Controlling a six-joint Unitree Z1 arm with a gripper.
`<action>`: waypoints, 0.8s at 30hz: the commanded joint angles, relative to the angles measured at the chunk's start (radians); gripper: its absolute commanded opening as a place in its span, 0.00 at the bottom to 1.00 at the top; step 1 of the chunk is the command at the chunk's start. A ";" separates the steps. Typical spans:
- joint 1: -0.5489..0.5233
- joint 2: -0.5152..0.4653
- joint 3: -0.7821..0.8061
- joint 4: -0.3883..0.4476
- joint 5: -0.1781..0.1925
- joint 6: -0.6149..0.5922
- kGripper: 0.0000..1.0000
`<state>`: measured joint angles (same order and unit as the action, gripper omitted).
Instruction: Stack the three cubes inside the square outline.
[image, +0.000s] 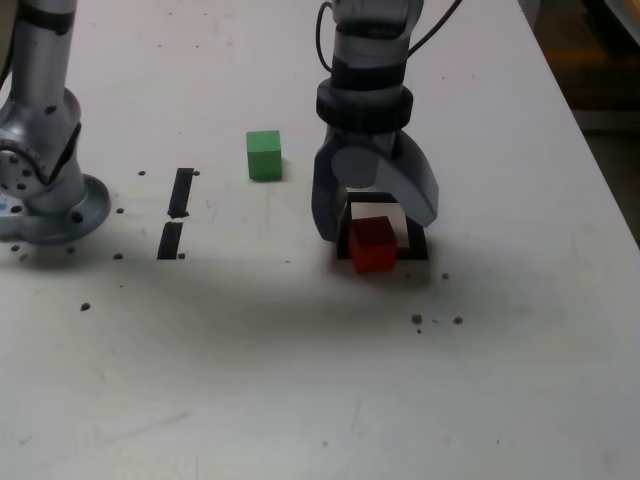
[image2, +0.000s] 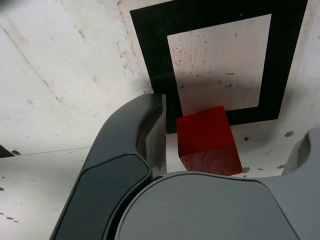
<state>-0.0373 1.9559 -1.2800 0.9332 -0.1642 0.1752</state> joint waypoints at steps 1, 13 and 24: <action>0.003 0.004 0.008 -0.005 0.001 -0.001 0.86; -0.011 -0.003 0.050 -0.016 0.002 0.009 0.67; -0.040 -0.007 0.060 -0.052 0.005 0.009 0.54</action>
<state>-0.0755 1.9572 -1.2219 0.8808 -0.1616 0.1837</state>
